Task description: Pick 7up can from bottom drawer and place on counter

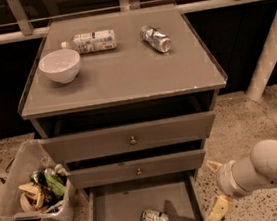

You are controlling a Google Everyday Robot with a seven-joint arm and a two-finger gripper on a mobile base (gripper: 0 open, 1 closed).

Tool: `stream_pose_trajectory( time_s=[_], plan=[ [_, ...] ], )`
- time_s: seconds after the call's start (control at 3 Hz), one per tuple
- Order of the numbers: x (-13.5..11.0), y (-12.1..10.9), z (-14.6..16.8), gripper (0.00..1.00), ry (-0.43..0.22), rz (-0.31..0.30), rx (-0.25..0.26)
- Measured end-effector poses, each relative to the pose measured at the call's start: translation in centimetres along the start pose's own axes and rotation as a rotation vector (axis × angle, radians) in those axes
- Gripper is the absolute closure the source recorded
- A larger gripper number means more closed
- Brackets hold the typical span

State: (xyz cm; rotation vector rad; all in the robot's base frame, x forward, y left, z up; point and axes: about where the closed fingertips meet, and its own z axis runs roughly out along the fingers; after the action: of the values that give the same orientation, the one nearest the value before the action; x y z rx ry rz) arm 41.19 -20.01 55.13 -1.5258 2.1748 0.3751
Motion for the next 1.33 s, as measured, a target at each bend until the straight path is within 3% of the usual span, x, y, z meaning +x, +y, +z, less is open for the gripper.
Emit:
stream_pose_trajectory(
  time_s=[0.33, 0.67, 1.0, 1.33],
  plan=[
    [2.0, 0.3, 4.2, 0.0, -0.017, -0.006, -0.005],
    [2.0, 0.3, 4.2, 0.0, -0.017, -0.006, -0.006],
    [2.0, 0.4, 5.9, 0.0, -0.029, -0.002, -0.037],
    [2.4, 0.0, 10.2, 0.0, -0.038, 0.012, -0.072]
  ],
)
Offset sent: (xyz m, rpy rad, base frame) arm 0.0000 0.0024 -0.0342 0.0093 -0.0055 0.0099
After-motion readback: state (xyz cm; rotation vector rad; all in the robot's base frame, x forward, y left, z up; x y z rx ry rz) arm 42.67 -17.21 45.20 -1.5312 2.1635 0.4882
